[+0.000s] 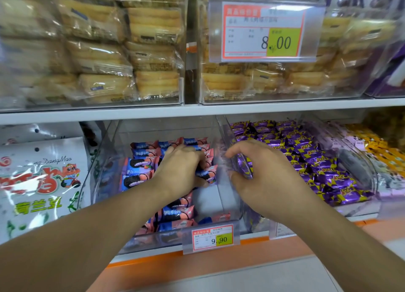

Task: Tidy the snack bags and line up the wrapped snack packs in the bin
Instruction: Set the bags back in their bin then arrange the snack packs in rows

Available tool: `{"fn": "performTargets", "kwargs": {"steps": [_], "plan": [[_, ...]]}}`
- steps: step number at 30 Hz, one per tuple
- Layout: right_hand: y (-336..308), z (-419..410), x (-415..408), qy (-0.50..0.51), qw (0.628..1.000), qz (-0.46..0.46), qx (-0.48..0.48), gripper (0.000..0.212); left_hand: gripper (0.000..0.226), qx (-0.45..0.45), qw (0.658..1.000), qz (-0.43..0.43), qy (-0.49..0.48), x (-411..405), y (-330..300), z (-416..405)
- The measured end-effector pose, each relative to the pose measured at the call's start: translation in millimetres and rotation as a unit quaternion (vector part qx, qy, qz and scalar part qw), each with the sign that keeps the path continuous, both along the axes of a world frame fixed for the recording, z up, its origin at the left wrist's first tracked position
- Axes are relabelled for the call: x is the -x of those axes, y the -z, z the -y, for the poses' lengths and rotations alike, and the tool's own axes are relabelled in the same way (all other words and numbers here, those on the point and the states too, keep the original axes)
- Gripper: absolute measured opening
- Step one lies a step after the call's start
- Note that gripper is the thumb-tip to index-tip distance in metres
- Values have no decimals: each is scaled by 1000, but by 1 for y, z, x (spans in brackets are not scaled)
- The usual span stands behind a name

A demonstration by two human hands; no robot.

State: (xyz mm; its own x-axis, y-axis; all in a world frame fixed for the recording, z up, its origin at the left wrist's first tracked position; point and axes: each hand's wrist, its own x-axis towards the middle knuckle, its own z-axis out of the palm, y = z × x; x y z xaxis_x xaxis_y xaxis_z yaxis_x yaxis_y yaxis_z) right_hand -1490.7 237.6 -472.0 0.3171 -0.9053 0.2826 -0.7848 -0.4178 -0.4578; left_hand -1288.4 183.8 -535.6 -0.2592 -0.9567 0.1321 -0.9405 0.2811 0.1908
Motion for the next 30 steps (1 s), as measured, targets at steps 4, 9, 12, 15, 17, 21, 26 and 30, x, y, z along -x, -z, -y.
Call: {"fn": "performTargets", "kwargs": {"steps": [4,9,12,15,17,21,26,30], "plan": [[-1,0,0,-2,1000,3,-1,29,51,3,1000,17,6,-4,1,-7],[-1,0,1,0,1000,-3,-4,28,39,-4,999,-41,8,-8,-2,-13],[-2,-1,1,1,1000,1,-6,27,21,-21,987,-154,31,-4,-14,-22],[-2,0,0,4,1000,7,0,24,21,-158,965,-178,106,4,-31,-37],[-1,0,0,5,1000,6,3,25,26,-217,959,-109,148,9,-32,-44],[-2,-1,0,5,1000,5,-3,28,20,-234,957,-72,155,10,-21,-45],[0,0,1,3,1000,-2,0,30,19,-220,965,-101,104,8,-17,-34],[0,1,1,-1,1000,3,-7,28,19,-180,973,-132,60,4,-16,-24]]}}
